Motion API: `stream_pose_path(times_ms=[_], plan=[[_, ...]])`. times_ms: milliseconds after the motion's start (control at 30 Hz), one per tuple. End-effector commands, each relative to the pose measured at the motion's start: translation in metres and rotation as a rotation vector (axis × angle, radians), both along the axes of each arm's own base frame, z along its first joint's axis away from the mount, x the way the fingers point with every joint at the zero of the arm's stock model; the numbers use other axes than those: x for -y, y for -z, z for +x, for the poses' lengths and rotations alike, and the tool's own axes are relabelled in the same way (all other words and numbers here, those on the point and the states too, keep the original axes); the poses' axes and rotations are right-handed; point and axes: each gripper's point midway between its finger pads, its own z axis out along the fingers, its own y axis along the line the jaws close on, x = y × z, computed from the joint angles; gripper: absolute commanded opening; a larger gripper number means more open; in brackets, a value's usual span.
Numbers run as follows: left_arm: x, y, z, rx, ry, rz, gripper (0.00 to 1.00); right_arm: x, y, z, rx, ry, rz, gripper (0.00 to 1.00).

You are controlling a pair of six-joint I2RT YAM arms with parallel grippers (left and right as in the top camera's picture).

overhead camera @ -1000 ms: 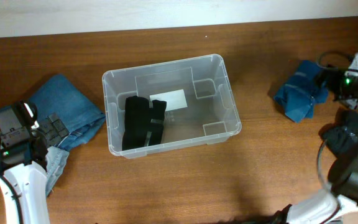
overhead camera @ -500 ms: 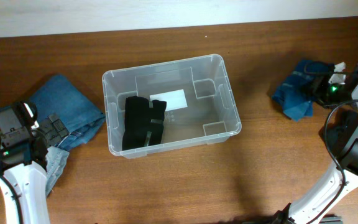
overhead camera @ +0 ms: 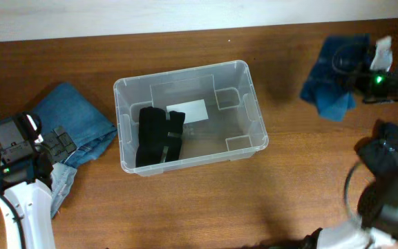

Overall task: Pack container
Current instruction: 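Grasp the folded dark-blue clothes with the right gripper, then carry the dark-blue clothes into the bin beside the black ones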

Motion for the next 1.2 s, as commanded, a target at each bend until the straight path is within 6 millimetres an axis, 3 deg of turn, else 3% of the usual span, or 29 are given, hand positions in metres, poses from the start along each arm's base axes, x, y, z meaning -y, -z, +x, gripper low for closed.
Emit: stream_pose_path(times_ms=[0,133,300,433,600,633,667,700,733,833,867,967,1033,1067,1100,1133,1167], plan=[[-0.003,-0.006,0.004,0.02,-0.013,-0.004,0.99,-0.094,-0.102,-0.026,0.232,-0.233,-0.061,0.04],[-0.003,-0.006,0.004,0.02,-0.013,-0.004,0.99,-0.169,-0.095,-0.045,0.177,-0.405,-0.06,0.04],[-0.002,-0.006,0.004,0.02,-0.013,-0.004,1.0,-0.237,-0.031,-0.054,0.007,-0.572,-0.129,0.04],[-0.002,-0.006,0.004,0.02,-0.013,-0.004,0.99,-0.274,0.028,-0.054,-0.109,-0.669,-0.125,0.04],[0.0,-0.006,0.005,0.025,-0.004,-0.016,1.0,-0.298,0.102,-0.038,-0.233,-0.7,-0.114,0.04],[0.0,-0.005,0.005,0.024,-0.004,-0.016,1.0,-0.3,0.108,-0.037,-0.242,-0.703,-0.114,0.04],[0.0,-0.005,0.005,0.024,-0.004,-0.016,0.99,-0.301,0.114,-0.036,-0.251,-0.704,-0.122,0.16],[0.0,-0.006,0.005,0.025,-0.004,-0.016,0.99,-0.302,0.115,-0.036,-0.249,-0.706,-0.123,0.45],[0.0,-0.006,0.005,0.025,-0.004,-0.016,1.0,-0.304,0.11,-0.036,-0.237,-0.71,-0.131,0.98],[0.0,-0.006,0.005,0.025,-0.004,-0.016,0.99,-0.301,0.077,-0.031,-0.18,-0.693,-0.171,0.98],[0.0,-0.006,0.005,0.026,-0.005,-0.015,0.99,-0.293,0.041,-0.024,-0.108,-0.661,-0.224,0.99],[0.0,-0.006,0.005,0.025,-0.004,-0.016,0.99,-0.261,-0.024,-0.01,0.019,-0.496,-0.334,0.99],[0.0,-0.006,0.005,0.025,-0.004,-0.016,0.99,-0.214,-0.075,-0.005,0.1,-0.277,-0.39,0.98],[0.0,-0.006,0.005,0.025,-0.004,-0.016,0.99,-0.197,-0.086,-0.005,0.115,-0.209,-0.398,0.99],[0.0,-0.006,0.005,0.025,-0.004,-0.016,0.99,-0.165,-0.102,-0.008,0.129,-0.089,-0.399,0.99],[0.0,-0.006,0.005,0.025,-0.004,-0.016,0.99,-0.116,-0.112,-0.018,0.104,0.063,-0.384,0.98],[0.0,-0.006,0.005,0.025,-0.004,-0.016,0.99,-0.082,-0.11,-0.025,0.068,0.151,-0.372,0.98]])
